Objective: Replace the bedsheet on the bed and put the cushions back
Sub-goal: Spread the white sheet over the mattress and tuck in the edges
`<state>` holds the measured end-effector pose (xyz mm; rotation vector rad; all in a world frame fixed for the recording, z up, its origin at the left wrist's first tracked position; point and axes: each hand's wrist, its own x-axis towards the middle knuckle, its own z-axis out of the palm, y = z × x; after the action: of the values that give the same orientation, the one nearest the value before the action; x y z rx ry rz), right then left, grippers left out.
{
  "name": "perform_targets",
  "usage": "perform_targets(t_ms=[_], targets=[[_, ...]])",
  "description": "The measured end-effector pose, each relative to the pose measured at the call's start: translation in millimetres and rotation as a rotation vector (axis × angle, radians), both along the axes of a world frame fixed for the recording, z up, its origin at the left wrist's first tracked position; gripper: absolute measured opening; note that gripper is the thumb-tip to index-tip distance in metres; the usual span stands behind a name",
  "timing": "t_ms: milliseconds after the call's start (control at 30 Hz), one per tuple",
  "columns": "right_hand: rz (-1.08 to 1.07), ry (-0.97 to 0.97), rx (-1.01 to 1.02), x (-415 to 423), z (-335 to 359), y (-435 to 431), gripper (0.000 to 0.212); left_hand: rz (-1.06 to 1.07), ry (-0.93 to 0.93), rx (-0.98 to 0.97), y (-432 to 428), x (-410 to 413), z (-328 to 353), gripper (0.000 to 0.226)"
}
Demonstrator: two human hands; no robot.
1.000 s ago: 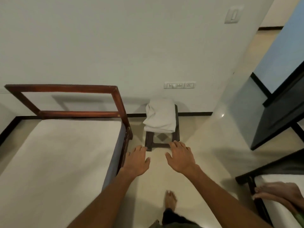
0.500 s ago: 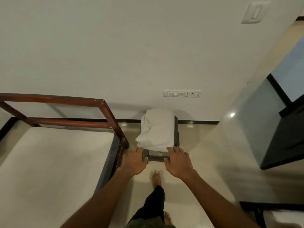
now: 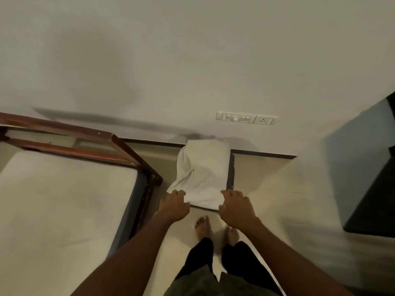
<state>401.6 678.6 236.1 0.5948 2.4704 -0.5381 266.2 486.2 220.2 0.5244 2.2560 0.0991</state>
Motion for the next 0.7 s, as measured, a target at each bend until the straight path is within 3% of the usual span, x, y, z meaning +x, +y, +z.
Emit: perform_targets(t_ms=[167, 300, 433, 533, 600, 700], targets=[[0.080, -0.031, -0.041, -37, -33, 32, 0.058, 0.147, -0.029, -0.001, 25, -25, -28, 0.057], [0.147, -0.049, -0.057, -69, -66, 54, 0.058, 0.434, -0.093, 0.053, 39, -31, -65, 0.054], [0.176, -0.093, -0.077, -92, -101, 70, 0.055, 0.800, -0.206, 0.078, 49, -31, -108, 0.055], [0.199, -0.111, -0.082, -106, -126, 78, 0.054, 1.192, -0.330, 0.161, 54, -33, -147, 0.078], [0.204, -0.112, -0.086, -110, -136, 81, 0.055, 1.464, -0.436, 0.211, 57, -34, -165, 0.079], [0.199, -0.119, -0.103, -112, -148, 83, 0.057, 1.698, -0.532, 0.239, 64, -39, -189, 0.084]])
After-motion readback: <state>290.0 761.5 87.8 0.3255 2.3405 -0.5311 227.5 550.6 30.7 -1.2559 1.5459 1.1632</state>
